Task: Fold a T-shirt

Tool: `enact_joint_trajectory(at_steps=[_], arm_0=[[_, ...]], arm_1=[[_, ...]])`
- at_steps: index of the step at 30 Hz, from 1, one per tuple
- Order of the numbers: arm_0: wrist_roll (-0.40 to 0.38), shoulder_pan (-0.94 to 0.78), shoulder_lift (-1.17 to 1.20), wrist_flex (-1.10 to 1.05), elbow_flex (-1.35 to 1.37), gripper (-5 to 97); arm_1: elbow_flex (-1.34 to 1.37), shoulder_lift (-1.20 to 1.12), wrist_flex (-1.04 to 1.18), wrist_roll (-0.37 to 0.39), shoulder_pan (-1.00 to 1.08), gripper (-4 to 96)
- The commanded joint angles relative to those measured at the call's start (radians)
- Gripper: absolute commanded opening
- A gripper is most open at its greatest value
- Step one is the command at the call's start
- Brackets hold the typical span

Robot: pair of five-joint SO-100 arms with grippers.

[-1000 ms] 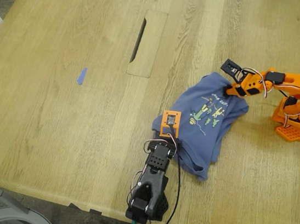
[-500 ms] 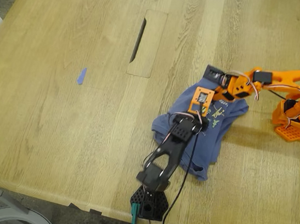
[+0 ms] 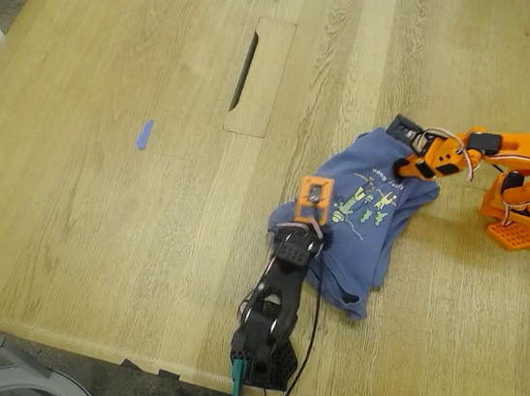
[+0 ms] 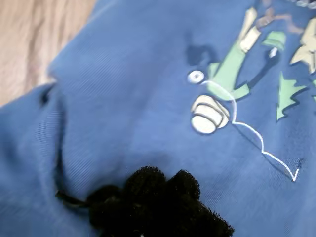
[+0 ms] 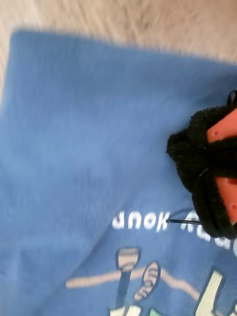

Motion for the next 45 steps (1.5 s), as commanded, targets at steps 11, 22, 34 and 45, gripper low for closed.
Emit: enact_joint_trajectory(at_steps=[11, 22, 34, 45], arm_0=[[0.014, -0.333, 0.405, 0.345, -0.216, 0], [0.014, -1.115, 0.606, 0.411, -0.160, 0], [0.101, -1.672, 0.942, 0.428, 0.202, 0], [0.229, -1.781, 1.255, 0.739, 0.341, 0]], arm_1=[[-0.282, 0.166, 0.256, -0.021, 0.405, -0.1], [-0.069, 0.436, 0.268, -0.051, 1.244, -0.1], [0.462, 1.037, 0.472, -0.115, 1.620, -0.1], [0.600, 1.097, 0.640, -0.138, 1.713, -0.1]])
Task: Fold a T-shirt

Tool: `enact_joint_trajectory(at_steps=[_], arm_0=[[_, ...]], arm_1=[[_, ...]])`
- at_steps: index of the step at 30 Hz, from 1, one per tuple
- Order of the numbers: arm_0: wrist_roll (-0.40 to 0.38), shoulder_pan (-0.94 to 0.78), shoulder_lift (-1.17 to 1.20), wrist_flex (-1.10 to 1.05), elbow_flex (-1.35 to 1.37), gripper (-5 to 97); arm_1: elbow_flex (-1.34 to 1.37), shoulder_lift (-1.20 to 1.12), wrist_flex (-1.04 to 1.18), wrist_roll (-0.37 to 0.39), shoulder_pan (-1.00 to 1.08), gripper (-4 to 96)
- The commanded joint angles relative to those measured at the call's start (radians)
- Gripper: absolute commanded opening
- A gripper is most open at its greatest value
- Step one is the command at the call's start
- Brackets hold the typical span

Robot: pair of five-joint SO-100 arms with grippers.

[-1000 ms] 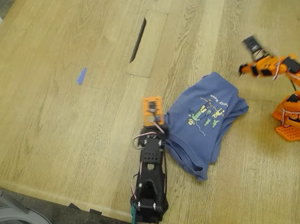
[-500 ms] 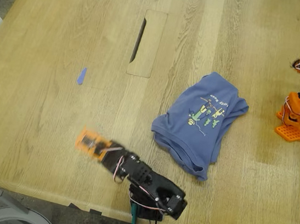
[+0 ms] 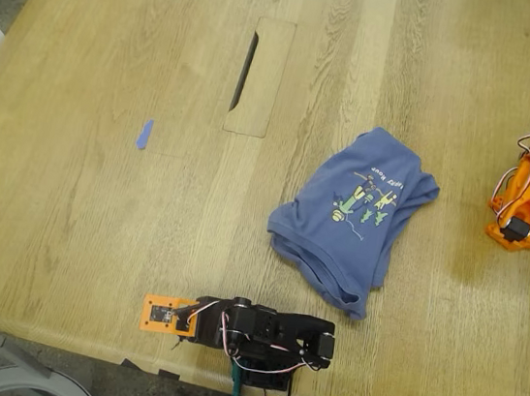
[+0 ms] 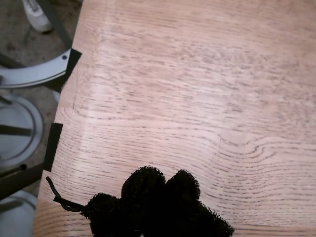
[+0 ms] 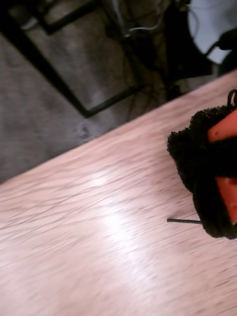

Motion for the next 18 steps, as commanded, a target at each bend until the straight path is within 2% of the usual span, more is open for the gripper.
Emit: enact_joint_trajectory(at_steps=[1, 4, 7, 9, 10, 13, 16, 18], arm_0=[[0.086, -0.023, 0.114, 0.017, 0.006, 0], [0.092, -0.031, 0.114, 0.043, 0.043, 0], [0.086, -0.031, 0.114, 0.055, 0.064, 0], [0.075, -0.031, 0.114, 0.054, 0.072, 0], [0.067, -0.031, 0.114, 0.054, 0.077, 0], [0.035, -0.031, 0.114, 0.069, 0.086, 0], [-0.009, -0.028, 0.114, 0.089, 0.097, 0], [-0.026, -0.021, 0.114, 0.080, 0.101, 0]], arm_1=[[0.017, 0.008, 0.028, 0.012, 0.005, -0.1], [0.021, 0.003, 0.028, 0.029, -0.018, -0.1], [0.046, 0.006, -0.034, 0.114, -0.089, -0.1], [0.080, 0.009, -0.103, 0.011, -0.069, -0.1], [0.089, 0.009, -0.107, 0.005, -0.057, -0.1], [0.115, 0.009, -0.109, -0.100, 0.046, 0.1], [0.133, 0.009, -0.046, -0.106, 0.127, 1.7], [0.141, 0.009, 0.021, -0.075, 0.152, 1.3]])
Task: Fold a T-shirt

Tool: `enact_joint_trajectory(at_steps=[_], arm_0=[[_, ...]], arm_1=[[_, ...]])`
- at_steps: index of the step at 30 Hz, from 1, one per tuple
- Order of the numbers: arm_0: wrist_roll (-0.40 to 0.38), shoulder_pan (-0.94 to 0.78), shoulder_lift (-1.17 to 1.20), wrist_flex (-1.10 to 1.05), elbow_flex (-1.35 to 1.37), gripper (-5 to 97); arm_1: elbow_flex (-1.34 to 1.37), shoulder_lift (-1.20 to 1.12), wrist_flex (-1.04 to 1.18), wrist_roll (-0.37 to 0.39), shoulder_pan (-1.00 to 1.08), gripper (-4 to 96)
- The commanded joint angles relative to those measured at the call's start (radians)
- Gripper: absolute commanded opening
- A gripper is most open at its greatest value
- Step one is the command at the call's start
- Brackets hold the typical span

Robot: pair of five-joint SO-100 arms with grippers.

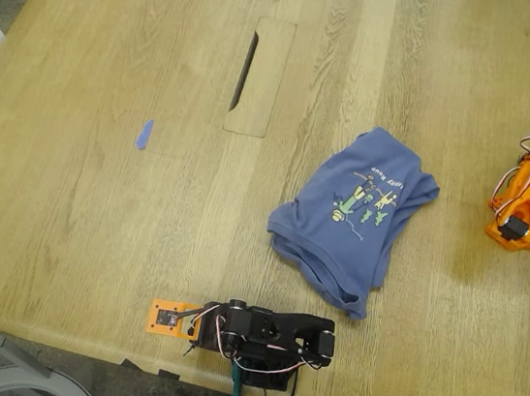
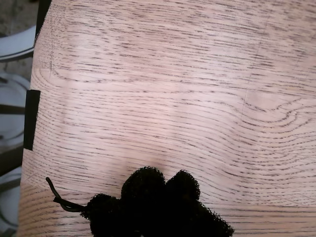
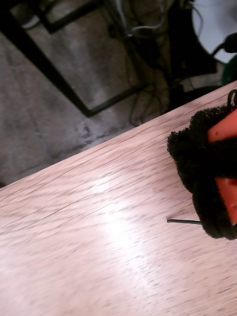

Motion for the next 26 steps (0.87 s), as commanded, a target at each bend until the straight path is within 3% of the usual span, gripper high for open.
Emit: enact_joint_trajectory(at_steps=[1, 10, 26], arm_0=[[-0.038, 0.003, 0.114, -0.009, 0.006, 0], [-0.140, 0.009, 0.114, -0.049, 0.038, 0], [-0.172, 0.014, 0.114, -0.046, 0.038, 0]], arm_1=[[0.063, 0.005, 0.048, 0.006, 0.061, 1.3], [0.075, 0.003, 0.038, 0.012, 0.095, 1.6], [0.075, 0.002, 0.040, 0.002, 0.083, 0.2]])
